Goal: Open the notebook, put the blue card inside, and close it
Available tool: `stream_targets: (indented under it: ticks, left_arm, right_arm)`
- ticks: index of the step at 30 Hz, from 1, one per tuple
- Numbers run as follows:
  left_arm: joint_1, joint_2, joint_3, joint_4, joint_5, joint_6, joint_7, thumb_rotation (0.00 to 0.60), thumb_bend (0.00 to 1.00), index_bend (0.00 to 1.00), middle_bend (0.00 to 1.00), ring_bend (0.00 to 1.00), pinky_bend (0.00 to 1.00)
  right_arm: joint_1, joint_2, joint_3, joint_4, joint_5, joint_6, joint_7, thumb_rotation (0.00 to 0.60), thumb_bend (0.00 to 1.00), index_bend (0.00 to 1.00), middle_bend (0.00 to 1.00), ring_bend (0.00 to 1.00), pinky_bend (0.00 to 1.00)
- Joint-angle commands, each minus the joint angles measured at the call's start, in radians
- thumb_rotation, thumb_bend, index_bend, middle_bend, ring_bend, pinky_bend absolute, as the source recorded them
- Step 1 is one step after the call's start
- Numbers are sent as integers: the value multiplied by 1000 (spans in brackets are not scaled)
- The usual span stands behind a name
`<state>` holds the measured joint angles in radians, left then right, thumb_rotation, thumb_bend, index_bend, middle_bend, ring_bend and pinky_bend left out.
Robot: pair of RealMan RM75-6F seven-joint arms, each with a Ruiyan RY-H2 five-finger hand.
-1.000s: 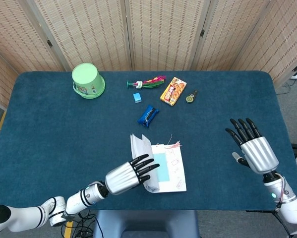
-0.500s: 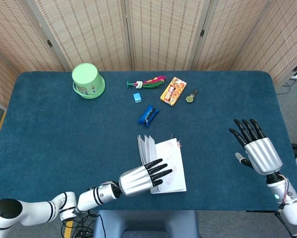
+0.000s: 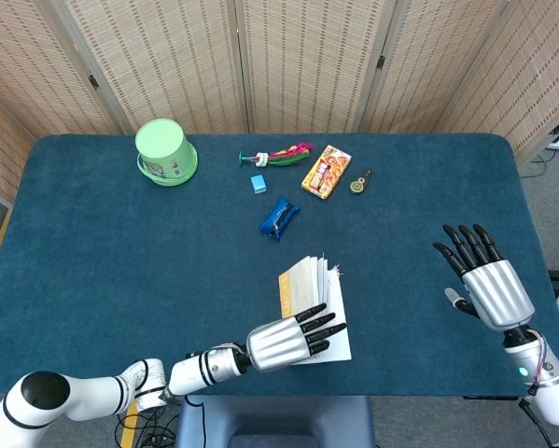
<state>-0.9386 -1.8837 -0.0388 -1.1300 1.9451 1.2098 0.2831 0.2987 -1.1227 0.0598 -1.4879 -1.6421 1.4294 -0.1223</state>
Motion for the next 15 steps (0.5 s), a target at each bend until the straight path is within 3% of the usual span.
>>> stream_targets:
  ticks: [1,3,6,11,15]
  left_arm:
    - [1,-28,-18,25,-36,-15,12,600,353,237,87,142,213]
    - [8,-40,-24,29,-59,-14,4,600,261,141,49,108,212]
    - [17,-50,-27,38,-77,-7,8,600,213,74,11,72,209]
    - [44,-40,-37,7,-122,8,0,600,201,51,0,54,207]
    - [97,7,-67,-85,-209,22,-16,600,201,56,0,54,207]
  right_arm:
    - [-2,1,1,-1,0,2,1,600,177,167,31,0,0]
    - [-4,3,0,-1,0,5,2,600,177,167,31,0,0]
    - [-6,5,1,0,1,7,5,600,177,167,31,0,0]
    - [-8,10,1,-2,2,5,5,600,177,167,31,0,0]
    - [-10,23,-1,-9,9,-6,5,600,181,167,31,0,0]
